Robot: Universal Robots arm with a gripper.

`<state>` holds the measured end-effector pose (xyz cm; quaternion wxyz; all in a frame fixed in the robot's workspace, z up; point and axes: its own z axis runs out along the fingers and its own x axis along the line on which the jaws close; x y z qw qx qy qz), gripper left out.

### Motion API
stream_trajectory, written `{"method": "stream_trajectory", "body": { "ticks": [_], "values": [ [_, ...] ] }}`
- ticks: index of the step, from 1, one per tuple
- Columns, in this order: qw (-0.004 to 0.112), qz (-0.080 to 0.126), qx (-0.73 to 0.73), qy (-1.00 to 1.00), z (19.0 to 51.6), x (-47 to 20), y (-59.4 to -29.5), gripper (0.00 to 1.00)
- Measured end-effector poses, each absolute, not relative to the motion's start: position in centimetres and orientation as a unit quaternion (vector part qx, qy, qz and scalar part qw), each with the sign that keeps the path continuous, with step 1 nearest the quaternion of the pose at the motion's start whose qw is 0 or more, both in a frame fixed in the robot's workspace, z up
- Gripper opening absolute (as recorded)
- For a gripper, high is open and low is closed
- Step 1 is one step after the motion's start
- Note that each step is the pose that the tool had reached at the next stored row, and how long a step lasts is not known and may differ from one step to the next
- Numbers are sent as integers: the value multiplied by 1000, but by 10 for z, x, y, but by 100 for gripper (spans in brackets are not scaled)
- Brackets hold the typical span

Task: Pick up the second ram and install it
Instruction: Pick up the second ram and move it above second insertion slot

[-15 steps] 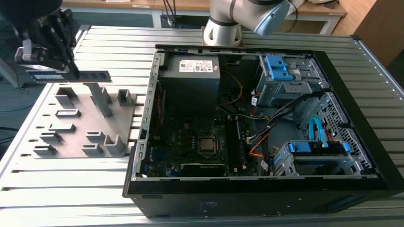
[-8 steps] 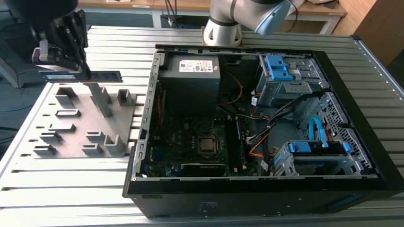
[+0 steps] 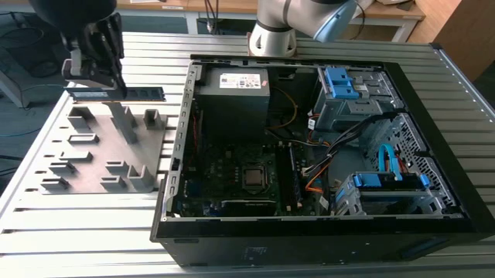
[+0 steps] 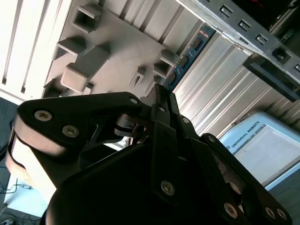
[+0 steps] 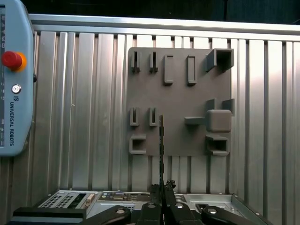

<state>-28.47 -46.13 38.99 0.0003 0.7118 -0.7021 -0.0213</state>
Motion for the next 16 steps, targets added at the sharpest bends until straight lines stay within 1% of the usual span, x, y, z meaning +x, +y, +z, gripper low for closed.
{"method": "stream_trajectory", "body": {
  "ticks": [16],
  "values": [
    [0,-21,712,-702,390,-244,-461,14]
  ]
}}
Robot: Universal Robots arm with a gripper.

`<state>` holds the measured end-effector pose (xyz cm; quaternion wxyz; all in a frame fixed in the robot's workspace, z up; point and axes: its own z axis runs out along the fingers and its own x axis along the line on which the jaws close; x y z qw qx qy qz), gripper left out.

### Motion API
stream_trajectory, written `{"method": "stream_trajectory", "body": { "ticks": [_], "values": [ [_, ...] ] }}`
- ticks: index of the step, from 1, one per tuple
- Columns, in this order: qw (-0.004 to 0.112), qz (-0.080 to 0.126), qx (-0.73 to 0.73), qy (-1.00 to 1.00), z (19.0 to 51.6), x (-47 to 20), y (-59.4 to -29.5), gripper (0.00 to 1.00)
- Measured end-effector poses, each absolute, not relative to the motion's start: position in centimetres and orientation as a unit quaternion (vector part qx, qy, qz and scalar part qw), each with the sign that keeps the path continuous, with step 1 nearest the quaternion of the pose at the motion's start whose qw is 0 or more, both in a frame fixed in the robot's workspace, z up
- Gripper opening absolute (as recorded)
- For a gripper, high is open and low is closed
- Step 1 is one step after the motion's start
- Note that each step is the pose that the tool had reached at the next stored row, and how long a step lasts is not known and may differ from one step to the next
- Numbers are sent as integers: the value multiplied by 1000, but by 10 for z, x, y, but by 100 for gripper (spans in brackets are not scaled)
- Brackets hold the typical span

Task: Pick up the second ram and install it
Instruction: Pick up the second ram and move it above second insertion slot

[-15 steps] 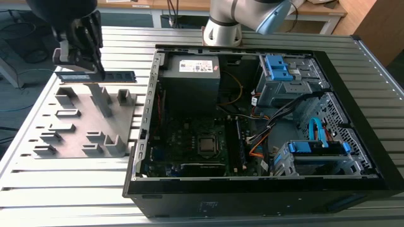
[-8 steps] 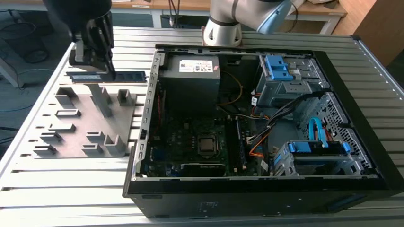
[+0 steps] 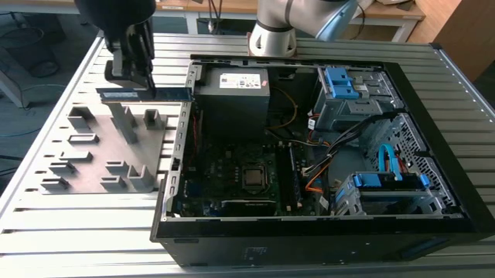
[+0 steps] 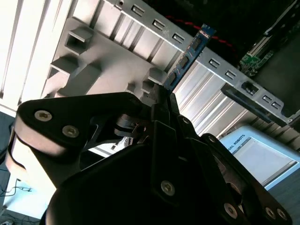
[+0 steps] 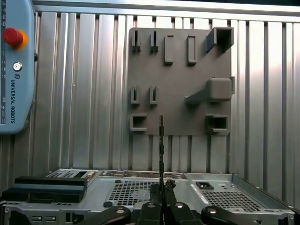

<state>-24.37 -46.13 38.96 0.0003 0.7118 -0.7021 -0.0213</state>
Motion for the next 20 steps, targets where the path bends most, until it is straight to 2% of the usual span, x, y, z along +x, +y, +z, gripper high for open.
{"method": "stream_trajectory", "body": {
  "ticks": [20],
  "values": [
    [0,-21,712,-702,389,-199,-461,14]
  ]
}}
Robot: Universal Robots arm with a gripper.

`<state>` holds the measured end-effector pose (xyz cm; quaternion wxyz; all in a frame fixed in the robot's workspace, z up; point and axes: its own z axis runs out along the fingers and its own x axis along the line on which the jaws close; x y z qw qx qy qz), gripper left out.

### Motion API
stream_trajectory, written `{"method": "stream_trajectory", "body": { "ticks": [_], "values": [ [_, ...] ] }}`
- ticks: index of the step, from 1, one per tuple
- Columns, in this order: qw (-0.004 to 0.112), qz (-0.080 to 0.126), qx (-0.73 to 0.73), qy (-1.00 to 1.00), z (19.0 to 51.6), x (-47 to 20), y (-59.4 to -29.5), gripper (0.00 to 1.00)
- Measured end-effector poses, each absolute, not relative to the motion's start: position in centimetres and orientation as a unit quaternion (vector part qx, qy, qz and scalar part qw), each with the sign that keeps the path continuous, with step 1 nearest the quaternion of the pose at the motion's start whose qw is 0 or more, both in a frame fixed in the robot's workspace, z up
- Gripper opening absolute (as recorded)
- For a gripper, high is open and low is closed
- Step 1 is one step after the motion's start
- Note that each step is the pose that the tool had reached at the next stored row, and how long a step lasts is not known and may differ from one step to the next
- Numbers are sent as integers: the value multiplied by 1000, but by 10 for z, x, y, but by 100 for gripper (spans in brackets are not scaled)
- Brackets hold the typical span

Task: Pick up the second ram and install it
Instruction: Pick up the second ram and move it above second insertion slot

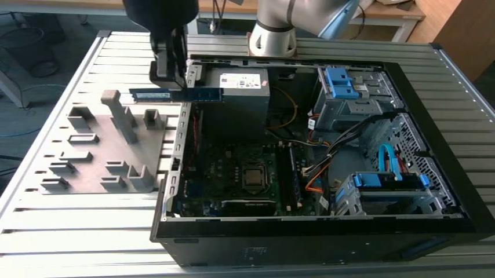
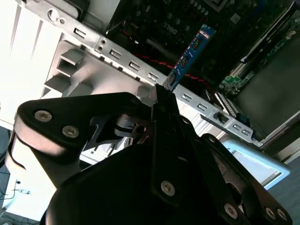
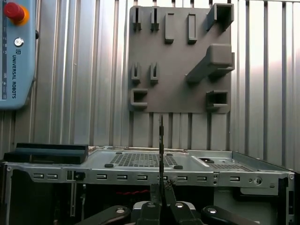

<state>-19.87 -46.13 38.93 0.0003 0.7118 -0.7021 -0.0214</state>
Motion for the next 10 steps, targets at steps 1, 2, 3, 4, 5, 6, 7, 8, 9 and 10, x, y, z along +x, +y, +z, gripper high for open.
{"method": "stream_trajectory", "body": {
  "ticks": [1,2,3,4,5,6,7,8,9,10],
  "values": [
    [0,-21,712,-702,389,-196,-461,14],
    [0,-21,712,-702,389,-194,-461,14],
    [0,-21,712,-702,389,-192,-461,14],
    [0,-21,712,-702,389,-190,-461,14],
    [0,-21,712,-702,389,-187,-461,14],
    [0,-21,712,-702,389,-185,-461,14],
    [0,-21,712,-702,389,-183,-461,14],
    [0,-21,712,-702,389,-181,-461,14],
    [0,-21,712,-702,389,-178,-461,14],
    [0,-21,712,-702,389,-176,-461,14]
  ]
}}
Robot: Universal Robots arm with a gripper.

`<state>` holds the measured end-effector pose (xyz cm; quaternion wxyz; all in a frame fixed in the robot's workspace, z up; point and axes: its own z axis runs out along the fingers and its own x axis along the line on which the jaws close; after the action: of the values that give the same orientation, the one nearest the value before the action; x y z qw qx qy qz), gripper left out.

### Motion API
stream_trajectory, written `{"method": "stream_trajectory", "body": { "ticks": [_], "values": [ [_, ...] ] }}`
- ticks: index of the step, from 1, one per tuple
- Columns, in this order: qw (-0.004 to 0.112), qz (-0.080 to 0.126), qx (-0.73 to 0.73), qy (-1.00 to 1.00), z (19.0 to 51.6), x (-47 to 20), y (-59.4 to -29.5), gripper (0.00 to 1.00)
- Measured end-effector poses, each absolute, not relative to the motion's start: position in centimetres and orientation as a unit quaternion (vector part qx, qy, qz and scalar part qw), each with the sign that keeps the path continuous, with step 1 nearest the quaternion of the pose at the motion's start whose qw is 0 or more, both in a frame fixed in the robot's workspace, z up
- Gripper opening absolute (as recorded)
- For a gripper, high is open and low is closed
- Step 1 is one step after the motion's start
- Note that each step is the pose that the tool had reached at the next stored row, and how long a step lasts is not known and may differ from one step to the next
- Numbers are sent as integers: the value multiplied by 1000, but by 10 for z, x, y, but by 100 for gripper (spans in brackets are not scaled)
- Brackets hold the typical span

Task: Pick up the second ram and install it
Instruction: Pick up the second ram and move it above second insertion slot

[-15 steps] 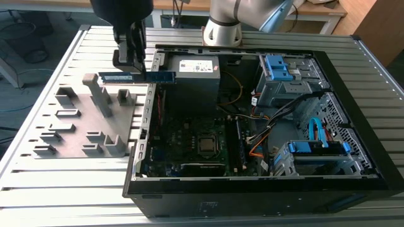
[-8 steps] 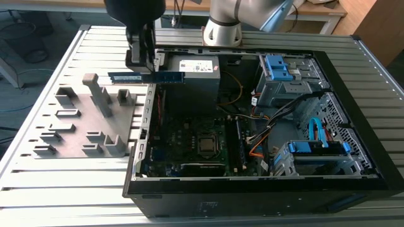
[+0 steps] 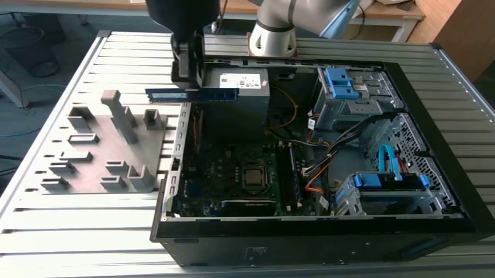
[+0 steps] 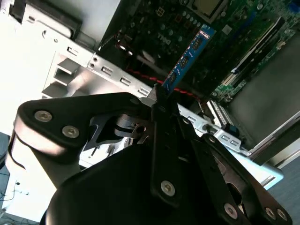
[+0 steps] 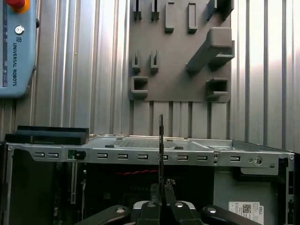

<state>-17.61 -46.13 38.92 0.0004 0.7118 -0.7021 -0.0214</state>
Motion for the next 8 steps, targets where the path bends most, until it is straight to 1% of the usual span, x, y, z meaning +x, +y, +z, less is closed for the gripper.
{"method": "stream_trajectory", "body": {
  "ticks": [8],
  "values": [
    [0,-21,712,-702,389,-157,-461,14]
  ]
}}
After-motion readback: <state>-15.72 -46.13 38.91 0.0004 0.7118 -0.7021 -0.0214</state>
